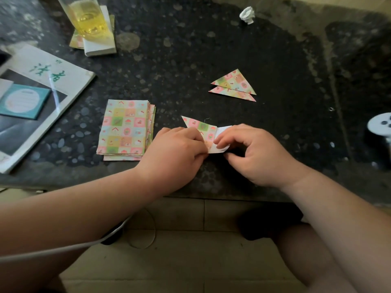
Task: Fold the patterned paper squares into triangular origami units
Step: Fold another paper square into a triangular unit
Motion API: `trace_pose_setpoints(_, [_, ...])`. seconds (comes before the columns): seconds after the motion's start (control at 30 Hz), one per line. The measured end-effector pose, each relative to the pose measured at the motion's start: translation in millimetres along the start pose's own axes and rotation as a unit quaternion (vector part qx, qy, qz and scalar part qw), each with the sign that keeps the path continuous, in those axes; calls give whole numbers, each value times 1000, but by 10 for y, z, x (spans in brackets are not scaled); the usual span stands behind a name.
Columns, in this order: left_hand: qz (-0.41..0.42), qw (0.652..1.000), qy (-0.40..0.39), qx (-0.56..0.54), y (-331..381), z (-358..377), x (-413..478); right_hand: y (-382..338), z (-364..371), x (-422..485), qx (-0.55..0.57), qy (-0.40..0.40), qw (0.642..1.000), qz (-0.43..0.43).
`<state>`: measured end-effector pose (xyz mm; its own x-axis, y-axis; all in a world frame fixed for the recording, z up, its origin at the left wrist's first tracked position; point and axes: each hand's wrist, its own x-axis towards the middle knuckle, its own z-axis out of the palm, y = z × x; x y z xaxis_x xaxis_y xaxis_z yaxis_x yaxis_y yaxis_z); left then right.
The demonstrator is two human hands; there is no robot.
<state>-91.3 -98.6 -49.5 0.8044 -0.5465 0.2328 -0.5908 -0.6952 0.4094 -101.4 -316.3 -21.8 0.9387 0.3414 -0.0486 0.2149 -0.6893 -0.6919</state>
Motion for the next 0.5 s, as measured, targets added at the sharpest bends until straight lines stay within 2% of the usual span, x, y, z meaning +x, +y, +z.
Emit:
trace_pose_setpoints(0.1, [8,1000,7,-2,6,13,-9,51,6,8,-21,42,998,-51])
trace_pose_setpoints(0.2, [14,1000,8,-7,7,6,-26,42,-5,17,-13,35,998,-55])
trace_pose_setpoints(0.33, [33,999,4,2,-8,23,-55,112,-69,25,-17,-57,998,19])
trace_pose_setpoints(0.5, [46,999,2,23,-9,49,-81,162,-61,22,-23,-45,995,85])
